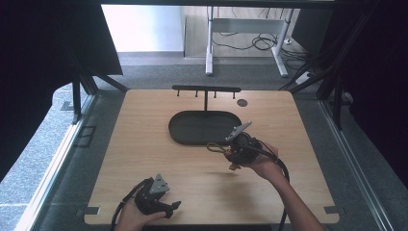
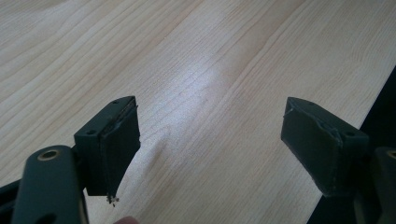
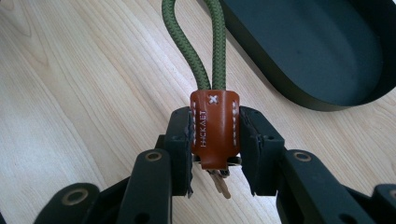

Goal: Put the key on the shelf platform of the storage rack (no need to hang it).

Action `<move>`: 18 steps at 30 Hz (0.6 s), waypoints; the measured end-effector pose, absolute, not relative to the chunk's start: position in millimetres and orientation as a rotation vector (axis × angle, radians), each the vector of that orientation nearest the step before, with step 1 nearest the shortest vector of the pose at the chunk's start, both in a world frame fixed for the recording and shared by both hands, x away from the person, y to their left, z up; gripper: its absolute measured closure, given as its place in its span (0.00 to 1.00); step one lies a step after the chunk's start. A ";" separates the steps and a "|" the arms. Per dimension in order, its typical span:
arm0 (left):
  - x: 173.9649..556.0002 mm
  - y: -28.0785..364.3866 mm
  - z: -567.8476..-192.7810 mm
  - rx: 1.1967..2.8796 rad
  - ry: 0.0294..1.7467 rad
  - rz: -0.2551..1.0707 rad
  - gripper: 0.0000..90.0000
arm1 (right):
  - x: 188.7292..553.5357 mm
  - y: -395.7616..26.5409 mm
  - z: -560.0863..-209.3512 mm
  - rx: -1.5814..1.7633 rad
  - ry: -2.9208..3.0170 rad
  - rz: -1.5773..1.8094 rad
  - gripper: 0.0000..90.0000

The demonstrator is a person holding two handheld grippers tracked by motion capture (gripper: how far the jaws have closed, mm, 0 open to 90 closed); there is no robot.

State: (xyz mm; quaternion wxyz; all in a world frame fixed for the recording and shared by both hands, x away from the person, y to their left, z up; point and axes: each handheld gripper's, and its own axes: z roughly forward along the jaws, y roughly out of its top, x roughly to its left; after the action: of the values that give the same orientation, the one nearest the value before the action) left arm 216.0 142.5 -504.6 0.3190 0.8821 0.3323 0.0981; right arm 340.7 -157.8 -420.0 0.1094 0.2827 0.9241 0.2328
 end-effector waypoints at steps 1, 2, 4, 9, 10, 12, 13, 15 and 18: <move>216.1 142.6 -504.8 2.320 0.875 0.257 0.22 | 340.8 -158.3 -419.9 0.831 2.717 0.681 0.74; 216.2 142.7 -505.0 2.322 0.875 0.255 0.22 | 340.8 -158.6 -419.9 0.834 2.716 0.680 0.74; 216.3 142.1 -506.2 2.335 0.875 0.243 0.22 | 341.1 -159.2 -420.0 0.837 2.717 0.680 0.74; 216.5 138.8 -509.2 2.356 0.862 0.233 0.22 | 341.2 -159.3 -422.0 0.841 2.718 0.674 0.74; 216.4 138.4 -509.4 2.355 0.861 0.233 0.22 | 341.4 -159.3 -422.1 0.838 2.721 0.674 0.74; 216.4 138.4 -509.5 2.356 0.861 0.233 0.22 | 341.3 -159.0 -422.3 0.841 2.720 0.672 0.74; 216.4 138.4 -509.4 2.356 0.862 0.234 0.22 | 341.5 -158.9 -422.4 0.840 2.718 0.672 0.74; 216.5 139.5 -508.4 2.353 0.862 0.237 0.22 | 341.6 -158.9 -422.1 0.841 2.717 0.672 0.74; 216.3 139.9 -508.1 2.349 0.864 0.240 0.22 | 341.7 -158.7 -422.9 0.833 2.721 0.669 0.74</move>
State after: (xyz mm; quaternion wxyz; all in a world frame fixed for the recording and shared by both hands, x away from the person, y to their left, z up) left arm 216.3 139.9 -508.1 0.3085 0.8888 0.3267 0.0906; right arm 341.7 -158.7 -422.9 0.1092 0.2832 0.9253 0.2275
